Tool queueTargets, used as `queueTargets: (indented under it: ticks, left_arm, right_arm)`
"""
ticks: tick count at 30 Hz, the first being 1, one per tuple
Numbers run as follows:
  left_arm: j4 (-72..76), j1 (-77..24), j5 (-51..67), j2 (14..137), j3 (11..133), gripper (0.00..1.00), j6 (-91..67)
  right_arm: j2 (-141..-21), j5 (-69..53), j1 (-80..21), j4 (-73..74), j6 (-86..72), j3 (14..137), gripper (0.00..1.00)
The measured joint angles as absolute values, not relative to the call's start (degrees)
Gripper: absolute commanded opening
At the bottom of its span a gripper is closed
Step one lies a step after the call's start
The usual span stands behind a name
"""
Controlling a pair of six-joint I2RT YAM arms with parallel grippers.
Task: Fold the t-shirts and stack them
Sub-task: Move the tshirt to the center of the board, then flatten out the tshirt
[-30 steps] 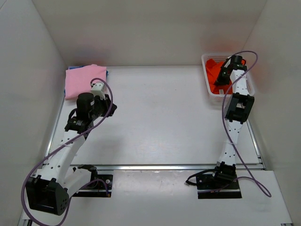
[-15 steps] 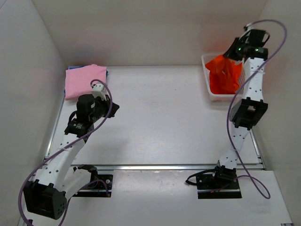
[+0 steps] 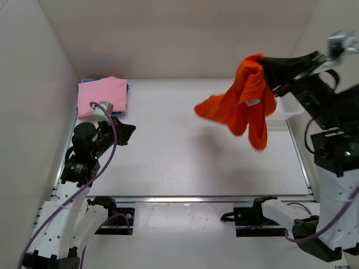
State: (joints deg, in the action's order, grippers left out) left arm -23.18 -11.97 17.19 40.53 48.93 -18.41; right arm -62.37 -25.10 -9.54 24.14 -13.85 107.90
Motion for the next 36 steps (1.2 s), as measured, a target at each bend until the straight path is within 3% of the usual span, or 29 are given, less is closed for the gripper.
queueTargets:
  ticks: [5,9,13,15,16,17,28,36]
  left_arm:
    - [-24.9,-12.6,17.8,40.5,48.8,0.00,-20.2]
    - [-27.1,-11.9,17.8,40.2,48.6,0.02,-20.8]
    - [-28.9,-11.6,17.6,40.7,48.6,0.11,-21.0]
    - [-29.1,-12.4,17.6,41.7,48.4,0.20,-21.4]
    - [-29.1,-13.1,17.6,42.2,48.2,0.32,-21.6]
    - [-28.8,-14.2,17.7,43.1,47.7,0.35,-22.0]
    - [-15.9,-34.6,18.3,63.4,38.3,0.39,-32.1]
    - [-4.6,-42.8,14.6,76.8,40.3,0.55,-39.7]
  right_arm:
    - [-69.4,-20.2,-22.6,21.6,-15.3,91.6,0.00]
    - [-86.8,-17.3,-30.0,21.8,-16.9,86.5,0.02]
    - [-103.8,-15.3,-33.1,29.6,-16.9,94.0,0.27]
    - [-107.4,-14.1,-33.3,30.9,-16.8,96.6,0.41]
    - [-107.5,-13.7,-33.1,31.3,-16.7,96.6,0.43]
    - [-107.0,-13.8,-32.5,31.6,-16.6,96.4,0.46]
    - [-93.3,-13.8,-19.5,26.9,-16.5,80.2,0.46]
    - [-90.3,-16.6,-16.2,24.7,-16.6,66.4,0.44]
